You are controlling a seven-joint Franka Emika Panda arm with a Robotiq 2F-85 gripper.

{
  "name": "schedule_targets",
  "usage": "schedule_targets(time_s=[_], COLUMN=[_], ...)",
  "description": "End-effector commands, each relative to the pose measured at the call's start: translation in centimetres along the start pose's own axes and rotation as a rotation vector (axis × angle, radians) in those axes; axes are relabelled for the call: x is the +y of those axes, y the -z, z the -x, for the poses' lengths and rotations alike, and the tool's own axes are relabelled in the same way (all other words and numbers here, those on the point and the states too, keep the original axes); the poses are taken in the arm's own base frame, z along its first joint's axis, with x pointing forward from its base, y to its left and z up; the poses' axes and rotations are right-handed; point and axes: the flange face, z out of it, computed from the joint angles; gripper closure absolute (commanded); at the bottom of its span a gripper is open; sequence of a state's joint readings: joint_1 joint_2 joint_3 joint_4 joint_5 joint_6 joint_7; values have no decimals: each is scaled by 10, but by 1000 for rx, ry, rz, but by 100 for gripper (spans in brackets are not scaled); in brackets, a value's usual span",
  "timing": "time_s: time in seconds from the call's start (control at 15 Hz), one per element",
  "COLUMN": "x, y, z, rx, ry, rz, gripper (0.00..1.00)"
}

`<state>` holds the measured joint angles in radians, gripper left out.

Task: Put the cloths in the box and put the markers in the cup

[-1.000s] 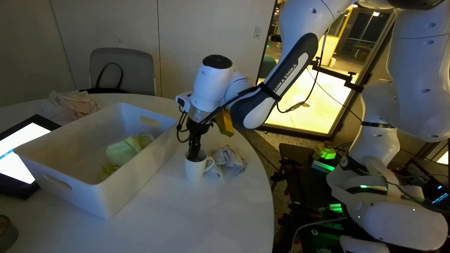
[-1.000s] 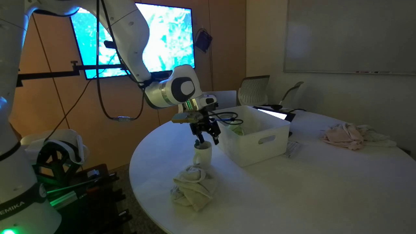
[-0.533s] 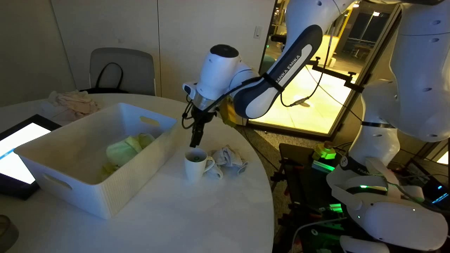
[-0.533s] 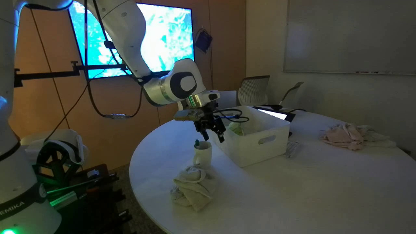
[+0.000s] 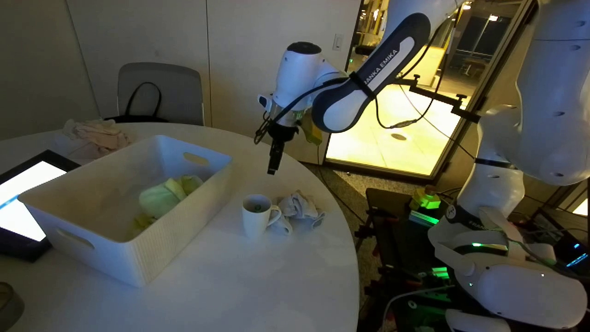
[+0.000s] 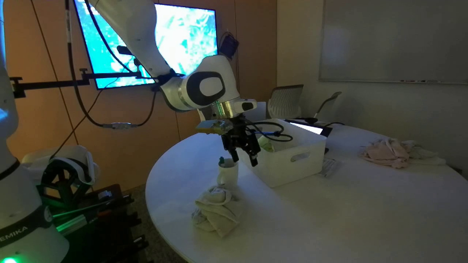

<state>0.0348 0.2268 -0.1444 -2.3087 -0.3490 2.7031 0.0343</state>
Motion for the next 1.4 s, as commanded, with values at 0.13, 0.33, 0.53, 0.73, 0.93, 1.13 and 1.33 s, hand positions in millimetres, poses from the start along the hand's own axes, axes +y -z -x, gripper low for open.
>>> schedule_targets(time_s=[0.13, 0.33, 0.53, 0.73, 0.93, 1.13, 1.33], x=[38, 57, 72, 79, 82, 80, 66], y=[-7, -9, -9, -11, -12, -14, -20], z=[16, 25, 30, 33, 40, 47, 62], rx=[-163, -245, -291, -291, -273, -218, -155], ry=[78, 151, 256, 344, 366, 311, 257], rz=[-84, -115, -134, -133, -136, -140, -148], gripper=[0, 0, 0, 0, 0, 0, 0])
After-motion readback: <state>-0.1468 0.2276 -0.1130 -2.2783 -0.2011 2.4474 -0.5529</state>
